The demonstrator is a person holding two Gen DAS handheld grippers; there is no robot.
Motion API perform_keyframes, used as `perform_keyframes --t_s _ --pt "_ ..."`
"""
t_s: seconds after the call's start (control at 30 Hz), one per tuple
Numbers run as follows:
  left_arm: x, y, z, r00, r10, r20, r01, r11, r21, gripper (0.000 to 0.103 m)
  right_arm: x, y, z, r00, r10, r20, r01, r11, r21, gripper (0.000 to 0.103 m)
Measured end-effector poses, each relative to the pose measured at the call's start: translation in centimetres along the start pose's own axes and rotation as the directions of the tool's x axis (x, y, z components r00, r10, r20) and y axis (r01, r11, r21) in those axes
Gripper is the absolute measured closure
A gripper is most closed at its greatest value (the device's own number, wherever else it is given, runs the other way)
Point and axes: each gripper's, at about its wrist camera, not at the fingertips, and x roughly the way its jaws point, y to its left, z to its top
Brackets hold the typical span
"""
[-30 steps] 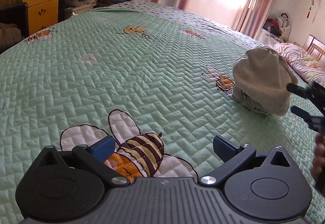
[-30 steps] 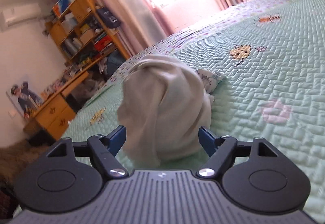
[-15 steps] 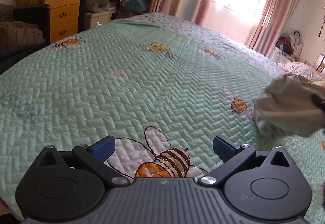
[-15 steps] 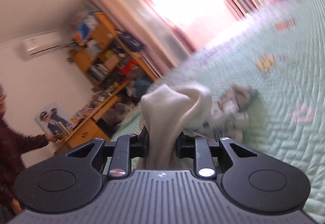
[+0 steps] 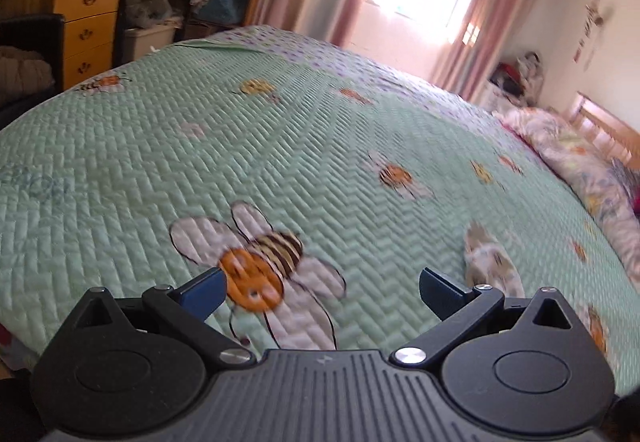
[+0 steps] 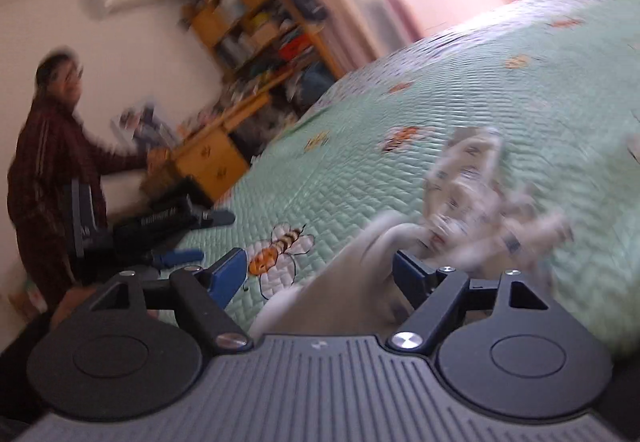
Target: Fold clothes
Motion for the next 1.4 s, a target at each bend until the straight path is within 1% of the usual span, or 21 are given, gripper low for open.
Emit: perform_keyframes --t_s 0.07,0.1,0.17,0.27,0.33,0.4,0.43,0.47,0.53,0.6,0.67,0.73,0.83,0.93,1.0,1.07,1.13,1.2,1.27,1.33,1.4 --pt "0.5 -0.5 -0.8 0.999 -0.015 -0.036 0.016 1.0 0.024 0.001 -1.4 -1.0 -0.2 0.999 -0.005 0.04 0.002 0.998 0.066 0.02" --pt "1.0 -0.7 -1.2 0.998 -0.02 -0.058 0.022 0.999 0.03 0.001 -1.4 -1.3 -0.2 0.999 -0.022 0.04 0.019 0.997 0.075 0.02" --pt "1.8 -1.3 -2.2 0.995 -0.022 -0.098 0.026 0.999 0.034 0.001 -0.3 -1.4 -0.2 0.997 -0.071 0.014 0.07 0.996 0.051 0.02" --pt "2.5 -1.6 -3.2 0.991 -0.019 -0.136 0.025 0.999 0.036 0.001 2.0 -1.0 -0.6 0.994 -0.106 -0.038 0.106 0.994 0.002 0.02" --pt "2.3 -1.8 -3.4 0.99 -0.021 -0.141 0.029 0.998 0.049 0.001 3.1 -0.4 -1.0 0.991 -0.12 -0.057 0.117 0.992 -0.042 0.021" --pt "1.9 -1.8 -3.4 0.992 -0.02 -0.128 0.028 0.997 0.065 0.001 3.6 1.2 -1.2 0.995 -0.084 -0.053 0.077 0.99 -0.118 0.021" --pt "1.7 -1.8 -3.3 0.992 -0.016 -0.122 0.025 0.997 0.07 0.001 4.1 1.9 -1.4 0.994 -0.084 -0.075 0.071 0.986 -0.152 0.022" --pt "1.6 -1.7 -3.2 0.993 -0.011 -0.119 0.02 0.997 0.07 0.001 4.6 2.4 -1.7 0.989 -0.108 -0.1 0.09 0.98 -0.176 0.023" --pt "1.3 -1.4 -3.1 0.993 -0.011 -0.12 0.018 0.998 0.061 0.001 5.1 2.3 -2.3 0.981 -0.149 -0.126 0.124 0.974 -0.188 0.029" --pt "1.1 -1.2 -3.1 0.992 -0.02 -0.121 0.027 0.998 0.056 0.001 5.1 1.4 -2.8 0.981 -0.133 -0.143 0.114 0.984 -0.137 0.031" --pt "1.1 -1.1 -3.5 0.991 -0.027 -0.131 0.036 0.997 0.068 0.001 5.2 0.8 -3.3 0.978 -0.13 -0.161 0.116 0.989 -0.095 0.046" --pt "1.1 -1.1 -3.8 0.99 -0.03 -0.14 0.041 0.996 0.077 0.001 5.2 0.8 -3.5 0.975 -0.141 -0.174 0.128 0.988 -0.086 0.082" --pt "1.0 -0.8 -4.1 0.99 -0.03 -0.141 0.041 0.996 0.078 0.001 5.1 1.9 -3.5 0.977 -0.121 -0.177 0.102 0.988 -0.116 0.088" --pt "0.8 -0.2 -4.2 0.99 -0.028 -0.136 0.038 0.997 0.067 0.001 5.4 3.3 -3.8 0.976 -0.093 -0.198 0.06 0.984 -0.168 0.089" --pt "0.6 0.1 -4.2 0.991 -0.025 -0.134 0.033 0.998 0.057 0.001 5.9 3.5 -3.6 0.976 -0.079 -0.204 0.048 0.987 -0.154 0.089" --pt "0.4 0.6 -4.0 0.991 -0.022 -0.13 0.029 0.998 0.047 0.001 6.0 4.0 -2.7 0.981 -0.064 -0.184 0.037 0.989 -0.146 0.09" --pt "0.2 1.0 -3.9 0.993 -0.02 -0.12 0.024 0.999 0.032 0.001 5.8 4.9 -1.1 0.99 -0.035 -0.134 0.013 0.987 -0.161 0.092" --pt "-0.1 1.4 -3.6 0.994 -0.017 -0.109 0.019 1.0 0.019 0.001 5.4 6.0 1.2 0.998 0.0 -0.059 -0.01 0.985 -0.174 0.092" --pt "-0.4 1.7 -3.4 0.995 -0.016 -0.095 0.016 1.0 0.005 0.001 5.0 6.9 4.2 0.999 0.032 0.034 -0.026 0.983 -0.183 0.092" --pt "-0.8 1.9 -3.0 0.997 -0.021 -0.075 0.02 1.0 -0.004 0.001 4.4 7.8 7.9 0.985 0.086 0.151 -0.058 0.982 -0.178 0.093" --pt "-1.2 2.0 -2.7 0.998 -0.026 -0.053 0.025 1.0 -0.012 0.001 3.6 8.9 10.9 0.95 0.153 0.274 -0.108 0.979 -0.174 0.092"
